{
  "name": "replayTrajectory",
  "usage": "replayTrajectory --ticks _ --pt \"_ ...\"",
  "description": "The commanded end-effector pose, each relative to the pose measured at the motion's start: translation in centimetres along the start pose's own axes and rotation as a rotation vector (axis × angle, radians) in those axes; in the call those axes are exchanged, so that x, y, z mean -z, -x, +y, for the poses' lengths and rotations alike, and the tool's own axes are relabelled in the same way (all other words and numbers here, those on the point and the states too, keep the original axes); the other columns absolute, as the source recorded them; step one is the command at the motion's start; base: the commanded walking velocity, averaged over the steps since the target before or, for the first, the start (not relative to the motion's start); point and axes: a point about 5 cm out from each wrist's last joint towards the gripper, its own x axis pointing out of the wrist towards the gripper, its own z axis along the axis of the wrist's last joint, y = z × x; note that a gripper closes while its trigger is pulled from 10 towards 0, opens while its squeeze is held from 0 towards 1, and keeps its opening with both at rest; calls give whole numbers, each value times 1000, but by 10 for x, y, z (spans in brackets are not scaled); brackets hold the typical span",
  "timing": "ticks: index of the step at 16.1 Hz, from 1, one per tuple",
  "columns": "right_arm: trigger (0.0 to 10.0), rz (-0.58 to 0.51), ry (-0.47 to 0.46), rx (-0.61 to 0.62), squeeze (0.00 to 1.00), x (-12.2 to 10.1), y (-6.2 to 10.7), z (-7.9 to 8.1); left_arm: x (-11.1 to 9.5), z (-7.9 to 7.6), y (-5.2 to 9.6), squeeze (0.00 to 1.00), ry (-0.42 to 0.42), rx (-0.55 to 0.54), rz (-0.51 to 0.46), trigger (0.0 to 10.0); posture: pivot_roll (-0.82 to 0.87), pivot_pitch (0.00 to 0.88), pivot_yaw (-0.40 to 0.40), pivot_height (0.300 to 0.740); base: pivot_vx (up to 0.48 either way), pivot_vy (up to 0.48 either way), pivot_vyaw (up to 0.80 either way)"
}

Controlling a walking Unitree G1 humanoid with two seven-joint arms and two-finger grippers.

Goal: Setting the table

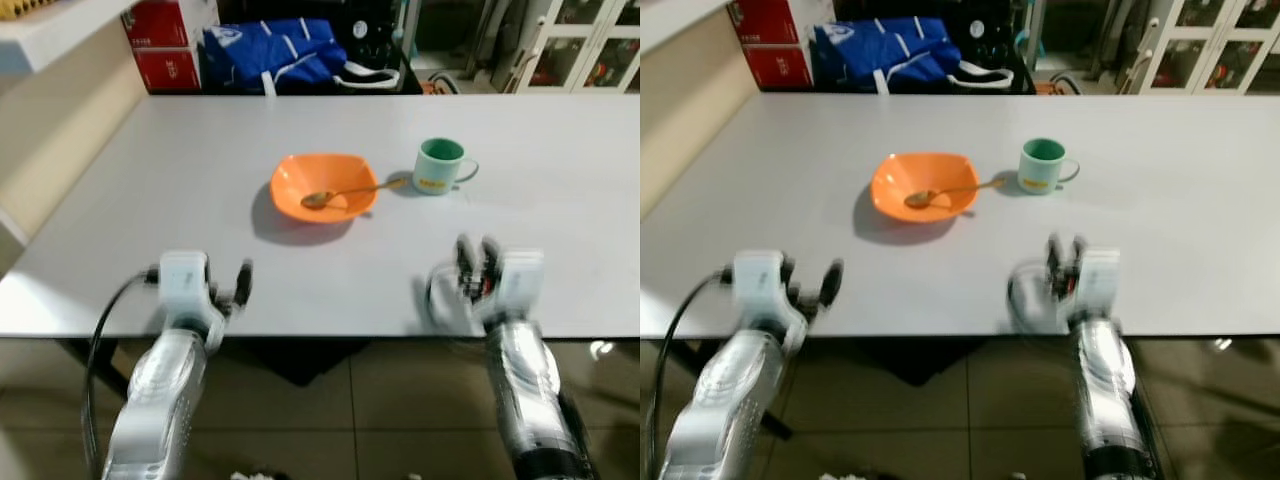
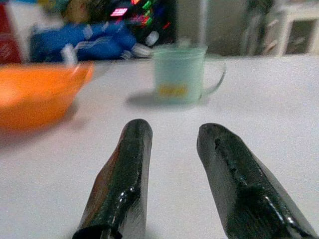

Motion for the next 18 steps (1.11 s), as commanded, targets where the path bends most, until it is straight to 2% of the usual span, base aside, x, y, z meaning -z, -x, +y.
replayTrajectory --ticks 1,2,3,4,5,6,10,12,14,18 --pt "10000 7 -4 -43 0 -2 7 -1 5 4 9 0 -42 1 -1 10000 -155 0 81 740 0 0 0" --pt "10000 28 10 -64 0 1 16 -2 12 4 21 0 -100 0 -17 10000 -158 0 82 740 0 0 0" --pt "10000 43 10 -73 0 3 19 -5 17 1 25 0 -81 8 -5 10000 -157 0 79 740 0 0 0" --pt "10000 51 -3 -67 0 4 15 -6 19 0 26 0 -7 -9 5 10000 -154 0 78 740 0 0 0" --pt "10000 54 -10 -65 0 3 13 -5 19 -1 25 0 13 -18 4 10000 -150 0 76 740 0 0 0" --pt "10000 28 -26 -86 0 -3 4 3 14 -1 21 0 22 -19 -13 10000 -139 0 69 740 0 0 0" --pt "10000 17 -65 -98 0 -7 2 10 5 -2 20 0 38 -23 -56 10000 -132 0 66 740 0 0 0" --pt "10000 4 -81 -136 0 -9 1 21 -1 -2 20 0 66 -35 -69 10000 -135 0 66 740 0 0 0" --pt "10000 -4 -69 -176 0 -12 -1 29 -2 1 19 0 78 -44 -63 10000 -140 0 69 740 0 358 -463" --pt "10000 27 -61 -162 0 -10 -6 25 -7 0 16 0 91 -38 -73 10000 -138 0 63 709 0 479 -227"
